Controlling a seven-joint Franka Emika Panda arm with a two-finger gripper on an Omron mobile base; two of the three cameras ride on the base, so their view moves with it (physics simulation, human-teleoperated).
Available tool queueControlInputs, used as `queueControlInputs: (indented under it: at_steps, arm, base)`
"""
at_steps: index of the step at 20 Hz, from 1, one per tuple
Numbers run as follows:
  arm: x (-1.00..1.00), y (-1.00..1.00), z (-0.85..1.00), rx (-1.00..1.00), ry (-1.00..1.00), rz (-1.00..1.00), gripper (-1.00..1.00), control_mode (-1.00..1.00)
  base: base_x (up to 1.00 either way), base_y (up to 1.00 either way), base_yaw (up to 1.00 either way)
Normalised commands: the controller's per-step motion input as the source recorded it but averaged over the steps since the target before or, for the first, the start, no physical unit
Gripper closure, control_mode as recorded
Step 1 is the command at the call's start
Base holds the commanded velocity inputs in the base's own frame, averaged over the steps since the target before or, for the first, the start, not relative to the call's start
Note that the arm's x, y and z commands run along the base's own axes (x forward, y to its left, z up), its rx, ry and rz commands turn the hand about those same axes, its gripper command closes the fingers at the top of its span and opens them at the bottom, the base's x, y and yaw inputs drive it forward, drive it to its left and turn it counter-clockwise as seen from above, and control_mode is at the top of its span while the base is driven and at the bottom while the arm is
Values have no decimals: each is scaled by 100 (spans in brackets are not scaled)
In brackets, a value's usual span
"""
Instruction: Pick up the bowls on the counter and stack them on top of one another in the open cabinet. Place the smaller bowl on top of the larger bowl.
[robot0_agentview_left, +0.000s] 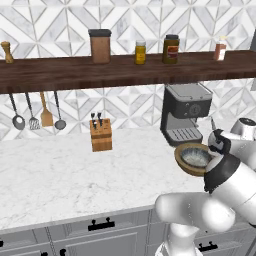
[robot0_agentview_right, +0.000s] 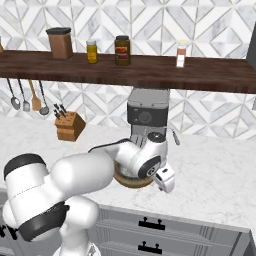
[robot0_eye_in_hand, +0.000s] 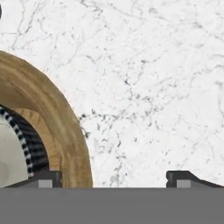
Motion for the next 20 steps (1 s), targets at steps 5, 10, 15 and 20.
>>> queueControlInputs:
  at_steps: [5, 10, 15, 20]
  arm:
    - [37, 39, 6, 2, 0, 0, -100, -100]
    - [25, 37, -29, 0, 0, 1, -100, -100]
    - [-22, -1, -75, -2, 0, 7, -100, -100]
    - [-34, -8, -6, 0, -1, 8, -100, -100]
  base:
    - [0, 0, 0]
    - [0, 0, 0]
    - [0, 0, 0]
    - [0, 0, 0]
